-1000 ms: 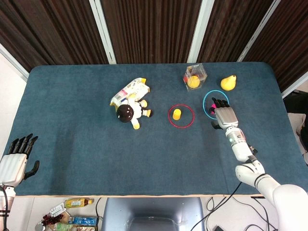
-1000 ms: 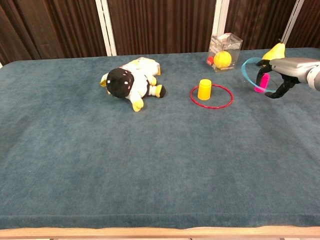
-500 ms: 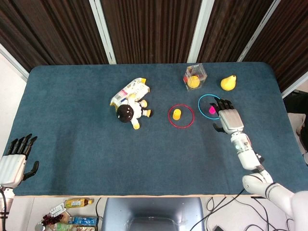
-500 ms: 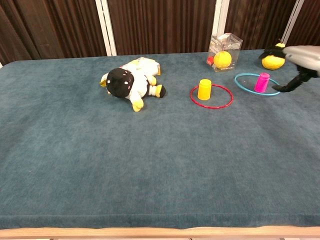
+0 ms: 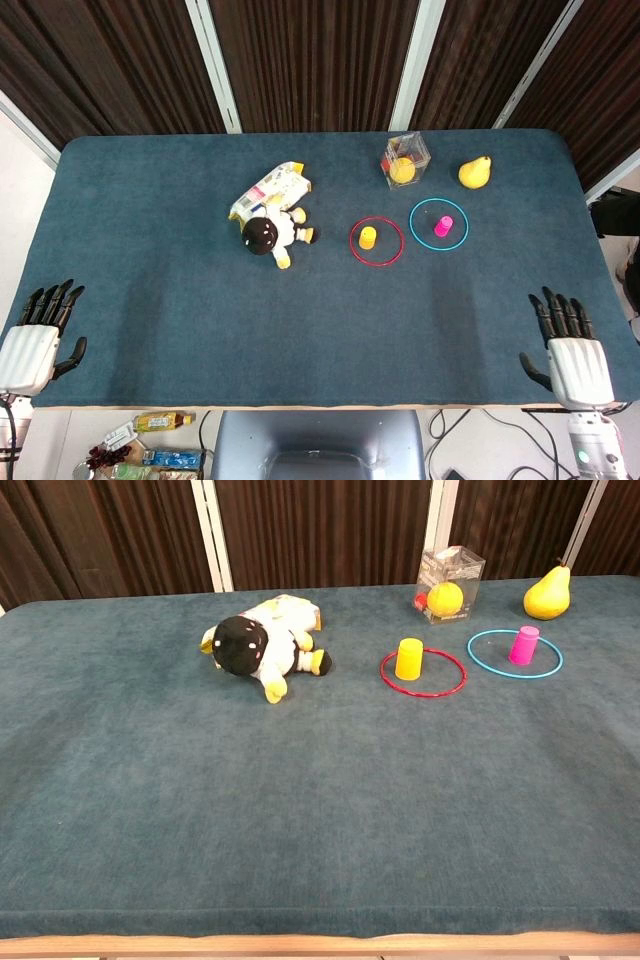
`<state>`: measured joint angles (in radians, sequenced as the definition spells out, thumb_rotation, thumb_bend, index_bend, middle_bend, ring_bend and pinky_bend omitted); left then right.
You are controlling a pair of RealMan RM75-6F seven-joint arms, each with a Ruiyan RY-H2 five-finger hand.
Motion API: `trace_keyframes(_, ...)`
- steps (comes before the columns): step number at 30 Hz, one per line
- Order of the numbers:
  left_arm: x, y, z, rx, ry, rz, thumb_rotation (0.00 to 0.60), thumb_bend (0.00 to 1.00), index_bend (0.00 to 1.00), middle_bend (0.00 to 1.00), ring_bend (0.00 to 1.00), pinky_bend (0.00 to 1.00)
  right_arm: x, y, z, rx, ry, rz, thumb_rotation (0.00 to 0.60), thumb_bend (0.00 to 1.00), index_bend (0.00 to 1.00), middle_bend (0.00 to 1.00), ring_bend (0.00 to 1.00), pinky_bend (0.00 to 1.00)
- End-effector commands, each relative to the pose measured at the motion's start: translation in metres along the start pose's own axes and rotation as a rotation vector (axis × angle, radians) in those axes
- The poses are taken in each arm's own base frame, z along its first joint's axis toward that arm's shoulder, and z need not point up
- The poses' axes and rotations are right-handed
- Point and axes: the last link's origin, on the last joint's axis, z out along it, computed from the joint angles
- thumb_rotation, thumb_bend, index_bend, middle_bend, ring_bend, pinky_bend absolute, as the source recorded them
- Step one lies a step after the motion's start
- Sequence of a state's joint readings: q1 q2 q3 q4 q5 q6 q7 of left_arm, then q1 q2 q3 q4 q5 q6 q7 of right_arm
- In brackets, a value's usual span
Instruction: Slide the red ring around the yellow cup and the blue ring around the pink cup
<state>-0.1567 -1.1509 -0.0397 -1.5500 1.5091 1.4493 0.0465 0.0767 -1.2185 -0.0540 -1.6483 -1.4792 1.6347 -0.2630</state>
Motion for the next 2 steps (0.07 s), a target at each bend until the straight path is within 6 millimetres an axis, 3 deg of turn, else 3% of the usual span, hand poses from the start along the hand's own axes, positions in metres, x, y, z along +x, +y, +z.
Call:
trace_keyframes(1, -0.0001, 0.0012, -0.002, -0.004, -0.001, -0.003, 0.6, 0.44, 0.0, 0.0, 0.0, 0.02, 0.0082, 0.0053, -0.0131, -0.013, 0.022, -0.034, 0.6, 0.36, 0.0, 0.0, 0.0, 0.0)
trace_keyframes(2, -0.0002, 0.0012, -0.002, -0.005, -0.002, -0.002, 0.6, 0.44, 0.0, 0.0, 0.0, 0.02, 0.0078, 0.0064, -0.0125, -0.018, 0.023, -0.036, 0.6, 0.36, 0.0, 0.0, 0.0, 0.0)
